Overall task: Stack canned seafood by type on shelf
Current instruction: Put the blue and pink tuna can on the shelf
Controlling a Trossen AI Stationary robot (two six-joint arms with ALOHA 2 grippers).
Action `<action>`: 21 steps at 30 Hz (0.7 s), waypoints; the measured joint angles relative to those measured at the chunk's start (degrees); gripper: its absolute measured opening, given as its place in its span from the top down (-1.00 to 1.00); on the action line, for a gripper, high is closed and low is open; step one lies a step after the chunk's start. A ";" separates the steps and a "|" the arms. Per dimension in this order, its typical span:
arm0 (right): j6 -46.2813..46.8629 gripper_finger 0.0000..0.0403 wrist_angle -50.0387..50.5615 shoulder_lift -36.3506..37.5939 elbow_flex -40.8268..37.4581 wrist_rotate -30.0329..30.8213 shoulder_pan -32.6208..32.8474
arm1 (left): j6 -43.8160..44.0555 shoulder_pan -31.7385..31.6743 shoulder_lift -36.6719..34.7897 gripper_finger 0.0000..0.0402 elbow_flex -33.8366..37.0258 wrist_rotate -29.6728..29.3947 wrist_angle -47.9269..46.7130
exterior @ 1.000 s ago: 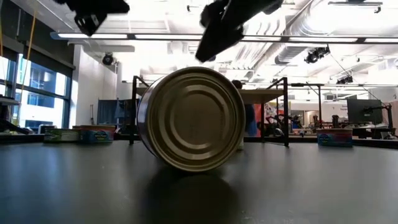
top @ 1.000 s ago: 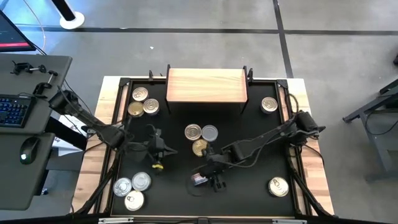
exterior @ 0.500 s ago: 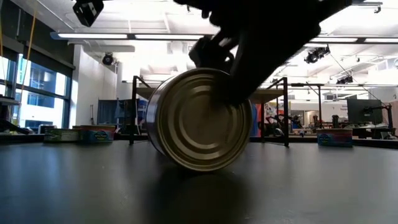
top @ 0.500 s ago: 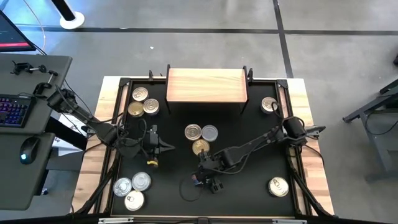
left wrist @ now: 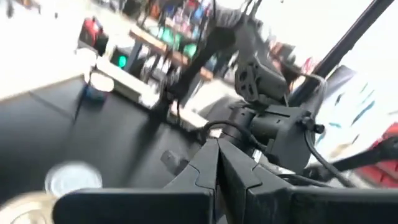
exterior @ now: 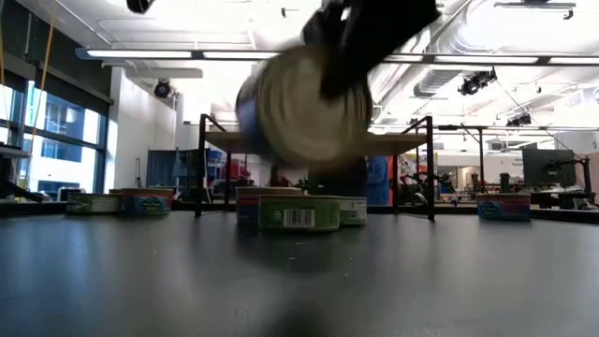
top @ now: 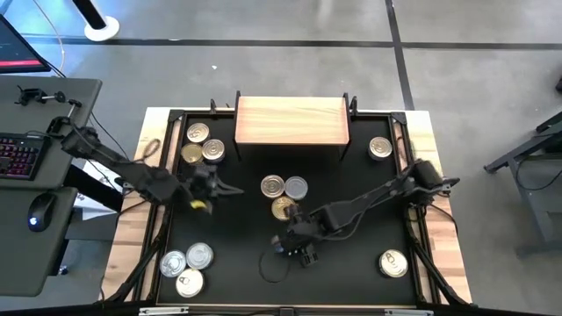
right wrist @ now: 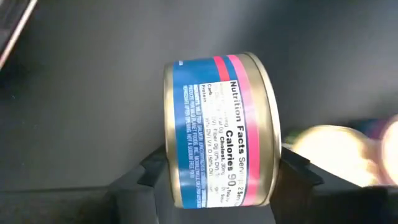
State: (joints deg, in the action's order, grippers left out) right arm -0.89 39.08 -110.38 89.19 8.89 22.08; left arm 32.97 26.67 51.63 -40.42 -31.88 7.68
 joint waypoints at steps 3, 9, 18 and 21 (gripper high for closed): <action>-0.14 0.16 2.57 4.93 0.00 5.01 -1.24 | -2.10 -1.87 -4.84 1.00 -0.03 -0.24 0.07; -1.08 0.16 4.79 12.46 0.04 17.60 -6.57 | -7.60 -6.18 -9.95 1.00 -0.09 -0.70 0.05; -10.75 0.16 8.61 13.19 0.04 32.59 -18.78 | -11.46 -9.57 -8.91 1.00 -0.09 3.70 0.54; -13.06 0.16 8.74 13.19 0.04 34.47 -22.39 | -13.47 -9.83 -8.05 1.00 -0.09 5.17 0.59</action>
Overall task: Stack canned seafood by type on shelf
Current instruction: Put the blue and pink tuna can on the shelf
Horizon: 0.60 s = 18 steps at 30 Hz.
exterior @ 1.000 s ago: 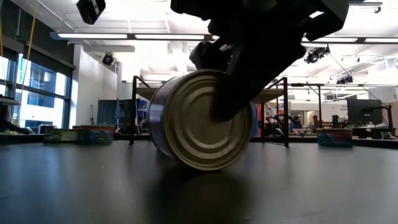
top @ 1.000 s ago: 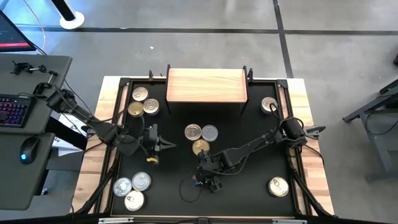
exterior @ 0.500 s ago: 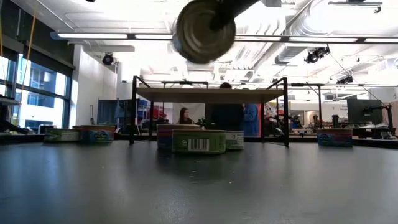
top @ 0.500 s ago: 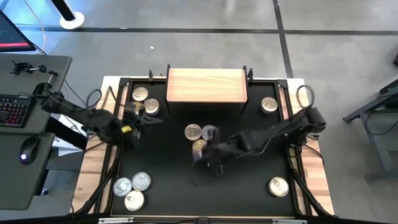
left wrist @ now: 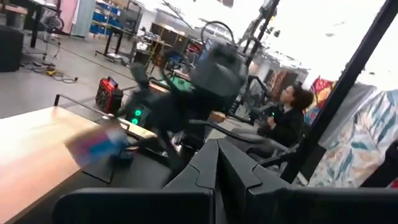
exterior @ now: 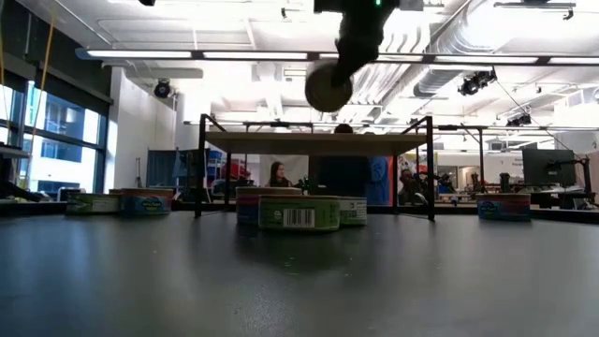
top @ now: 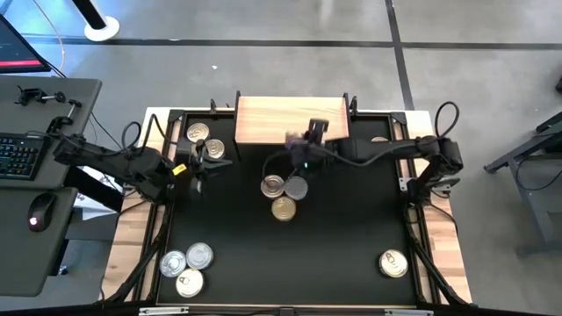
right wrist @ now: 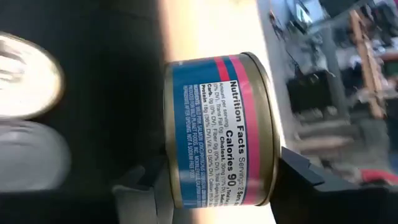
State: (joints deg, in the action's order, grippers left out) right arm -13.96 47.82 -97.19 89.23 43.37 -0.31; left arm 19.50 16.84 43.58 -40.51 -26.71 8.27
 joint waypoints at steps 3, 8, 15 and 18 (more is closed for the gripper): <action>-1.33 0.16 2.22 0.04 0.00 7.04 -2.99 | -0.17 0.02 0.71 1.00 0.00 0.74 0.14; 1.63 0.16 12.07 -0.23 0.00 10.34 -8.00 | -0.15 0.02 1.82 1.00 0.00 1.73 0.20; 3.72 0.16 17.33 -2.58 -0.04 10.48 -13.33 | -0.17 0.00 3.59 1.00 0.02 1.82 0.50; 3.37 0.16 18.07 -3.98 -0.04 11.55 -14.61 | -0.17 0.00 4.08 1.00 0.02 1.65 0.92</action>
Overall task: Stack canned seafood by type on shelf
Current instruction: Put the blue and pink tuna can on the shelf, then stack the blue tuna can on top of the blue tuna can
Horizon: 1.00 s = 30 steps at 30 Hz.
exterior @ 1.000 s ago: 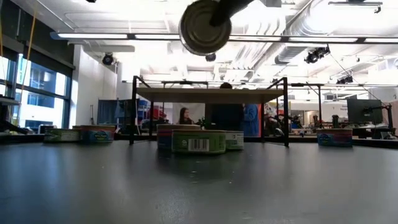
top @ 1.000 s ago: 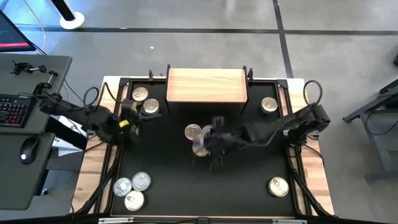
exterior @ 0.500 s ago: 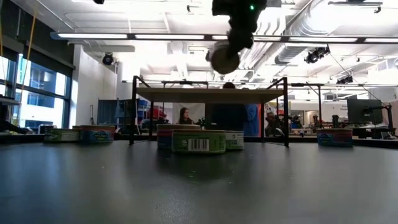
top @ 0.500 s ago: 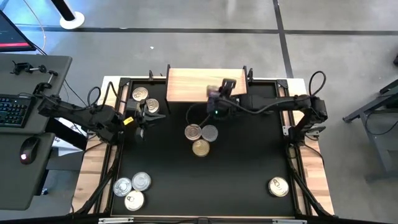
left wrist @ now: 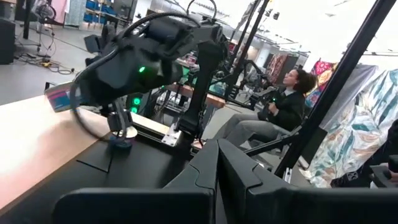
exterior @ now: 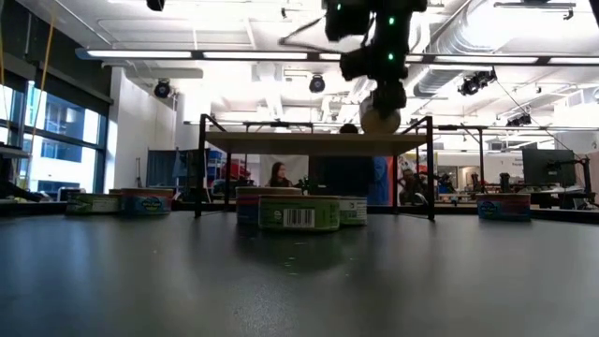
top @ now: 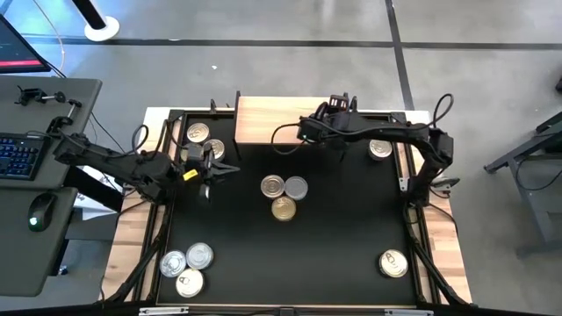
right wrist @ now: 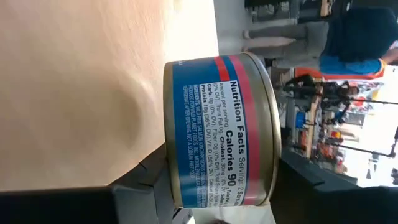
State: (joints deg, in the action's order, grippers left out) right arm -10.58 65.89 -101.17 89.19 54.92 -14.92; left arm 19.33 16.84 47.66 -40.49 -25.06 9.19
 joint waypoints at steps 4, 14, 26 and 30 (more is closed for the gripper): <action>0.47 0.16 1.80 -0.89 -0.02 -1.34 -1.09 | 0.04 0.00 0.51 1.00 0.02 -1.06 1.07; 0.26 -0.22 3.20 -0.87 0.00 -6.49 -1.22 | 1.01 0.00 0.74 1.00 0.00 -1.23 1.88; 0.15 -0.44 7.84 0.74 0.00 -13.56 -1.18 | 0.00 0.00 0.72 1.00 0.00 -1.46 1.88; 0.38 -0.45 7.78 4.04 0.00 -13.89 -1.18 | -0.42 0.00 0.72 1.00 0.00 -2.53 1.90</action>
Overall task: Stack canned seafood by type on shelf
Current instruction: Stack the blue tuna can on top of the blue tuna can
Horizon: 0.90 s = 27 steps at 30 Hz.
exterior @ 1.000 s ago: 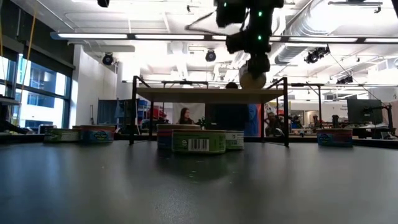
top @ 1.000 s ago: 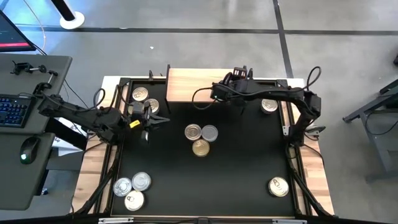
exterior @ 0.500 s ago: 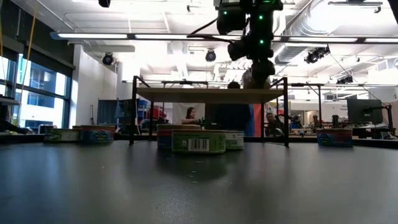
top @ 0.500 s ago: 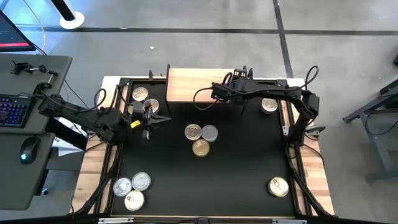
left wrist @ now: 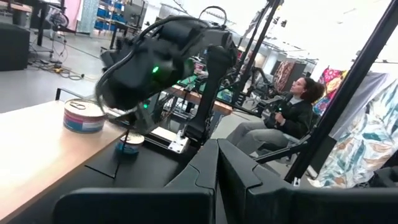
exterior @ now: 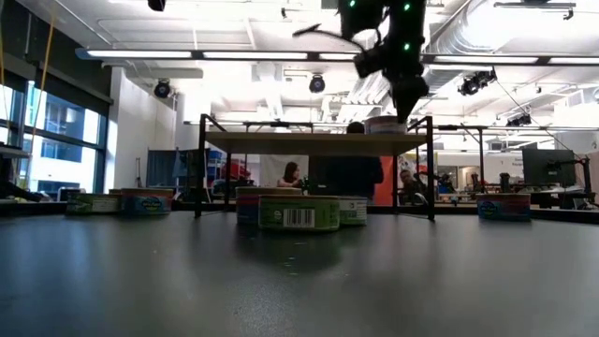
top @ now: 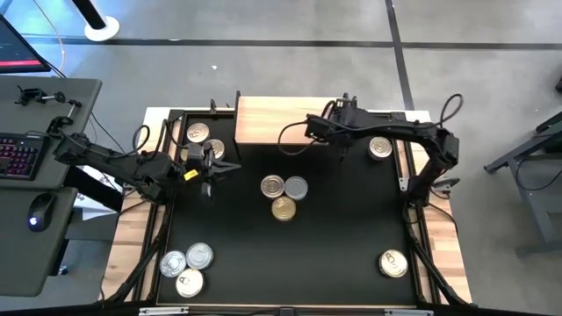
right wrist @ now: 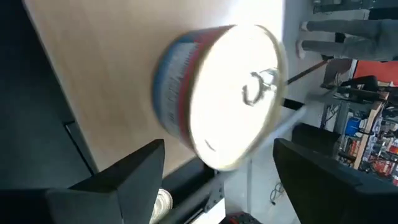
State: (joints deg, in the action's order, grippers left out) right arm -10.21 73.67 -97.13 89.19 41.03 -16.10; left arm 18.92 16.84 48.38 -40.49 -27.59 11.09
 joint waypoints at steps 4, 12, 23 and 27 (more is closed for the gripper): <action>4.34 -0.45 0.07 4.94 0.00 -5.38 0.00 | -0.02 0.00 0.00 1.00 0.00 -0.02 0.55; 19.32 -0.12 2.51 15.95 0.00 -16.25 0.02 | -0.11 0.00 0.00 1.00 0.00 -0.04 0.45; 44.17 0.92 7.11 32.65 -24.28 -17.25 -3.97 | -1.66 -0.66 0.00 1.00 0.00 -0.11 0.55; 53.47 0.99 2.58 37.54 -36.10 -16.87 -9.64 | -1.66 -1.88 0.00 1.00 0.00 -0.11 0.90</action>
State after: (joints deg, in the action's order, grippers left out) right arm 43.26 76.25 -59.59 53.08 24.16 -25.73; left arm 17.26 14.96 48.38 -40.49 -27.71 11.99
